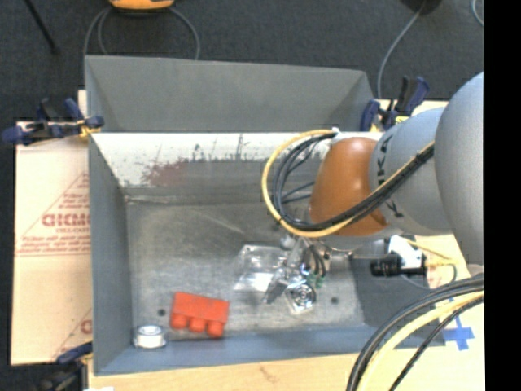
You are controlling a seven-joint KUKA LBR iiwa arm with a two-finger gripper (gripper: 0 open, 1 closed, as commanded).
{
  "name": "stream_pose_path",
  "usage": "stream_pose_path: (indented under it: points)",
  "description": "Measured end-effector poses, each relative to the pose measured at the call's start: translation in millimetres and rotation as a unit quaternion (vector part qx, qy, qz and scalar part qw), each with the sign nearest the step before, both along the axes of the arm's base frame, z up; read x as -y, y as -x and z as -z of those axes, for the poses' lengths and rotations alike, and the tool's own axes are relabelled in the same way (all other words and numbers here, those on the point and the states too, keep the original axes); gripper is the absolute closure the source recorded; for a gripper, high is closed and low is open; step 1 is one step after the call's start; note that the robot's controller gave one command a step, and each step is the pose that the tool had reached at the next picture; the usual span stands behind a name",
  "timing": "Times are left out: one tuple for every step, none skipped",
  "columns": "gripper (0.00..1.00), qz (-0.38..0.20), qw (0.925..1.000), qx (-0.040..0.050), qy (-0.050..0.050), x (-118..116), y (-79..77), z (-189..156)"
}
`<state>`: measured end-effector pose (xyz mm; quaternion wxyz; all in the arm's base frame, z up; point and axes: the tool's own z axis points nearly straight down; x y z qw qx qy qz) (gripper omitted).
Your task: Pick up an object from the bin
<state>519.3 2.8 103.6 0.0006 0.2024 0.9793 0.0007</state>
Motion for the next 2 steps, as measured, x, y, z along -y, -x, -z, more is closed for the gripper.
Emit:
stream_pose_path:
  points:
    - [0.00, 0.120, 0.9927, 0.0103, -0.003, -0.2, -4.6, 27.4]
    - [0.00, 0.116, 0.9932, 0.0036, -0.001, -0.7, -7.2, 25.4]
